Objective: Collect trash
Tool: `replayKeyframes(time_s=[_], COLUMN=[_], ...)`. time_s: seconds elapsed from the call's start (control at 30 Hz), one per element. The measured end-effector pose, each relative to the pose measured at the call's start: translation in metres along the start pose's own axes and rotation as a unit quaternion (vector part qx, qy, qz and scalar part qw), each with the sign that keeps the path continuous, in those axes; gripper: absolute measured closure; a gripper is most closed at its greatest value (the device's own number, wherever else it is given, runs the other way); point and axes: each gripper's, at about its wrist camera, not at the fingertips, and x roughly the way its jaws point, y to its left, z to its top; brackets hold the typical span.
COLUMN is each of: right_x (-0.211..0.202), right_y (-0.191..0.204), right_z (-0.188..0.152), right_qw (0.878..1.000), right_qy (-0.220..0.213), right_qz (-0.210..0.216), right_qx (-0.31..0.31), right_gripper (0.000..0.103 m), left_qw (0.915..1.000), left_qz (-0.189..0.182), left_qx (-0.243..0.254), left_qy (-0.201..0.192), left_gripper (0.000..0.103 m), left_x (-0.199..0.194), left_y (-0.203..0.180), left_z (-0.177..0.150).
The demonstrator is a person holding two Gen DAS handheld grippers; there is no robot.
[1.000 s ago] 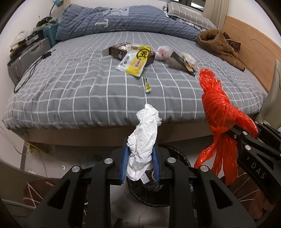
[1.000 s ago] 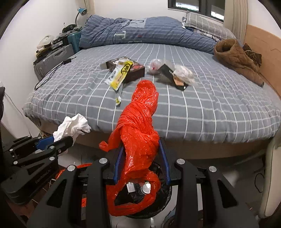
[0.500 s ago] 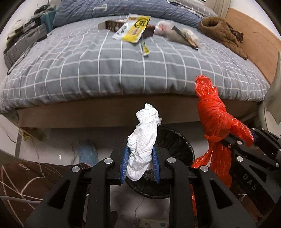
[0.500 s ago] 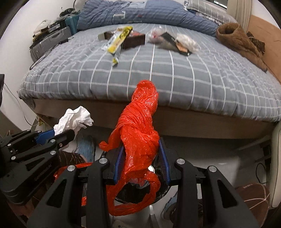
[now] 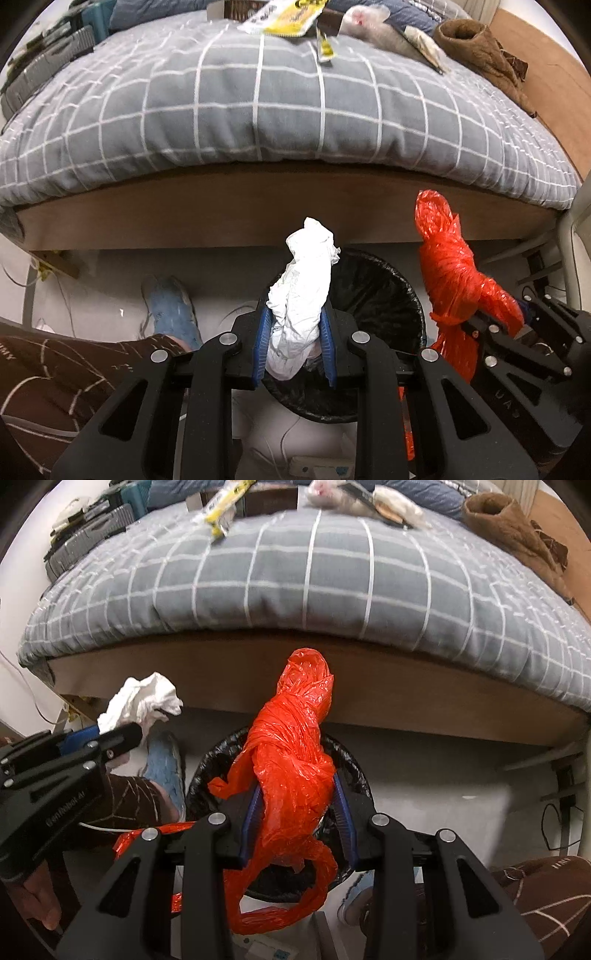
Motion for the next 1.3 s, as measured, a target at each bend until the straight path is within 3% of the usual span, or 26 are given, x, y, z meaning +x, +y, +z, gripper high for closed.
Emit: replayKeyframes(time_s=[0.2,0.67,0.9,1.17,1.3], right_x=[0.027,0.071,0.063,0.043,0.033], right_y=[-0.006,0.004,0.001,-0.035,-0.059], right_z=[-0.003,-0.003,-0.007,-0.009,-0.012], right_qw=[1.000,0.996,0.997,0.999,0.998], right_qy=[0.030,0.073,0.062,0.038,0.029], right_qz=[0.005,0.034,0.017,-0.025,-0.047], right_qx=[0.004,-0.028,-0.029,0.003,0.021], right_gripper=[0.068,0.064,0.029,0.010,0.009], left_qw=[0.9998,0.9984,0.9988,0.9990,0.9984], left_qz=[-0.011,0.013,0.012,0.001,-0.011], left_qx=[-0.003,-0.038,-0.023,0.010,0.037], left_qy=[0.016,0.040,0.041,0.043,0.040], left_gripper=[0.080,0.080,0.079,0.080,0.080], left_x=[0.020,0.048,0.054,0.052,0.051], left_y=[-0.003,0.018,0.003,-0.034,-0.059], left_z=[0.005,0.008,0.010,0.014,0.013])
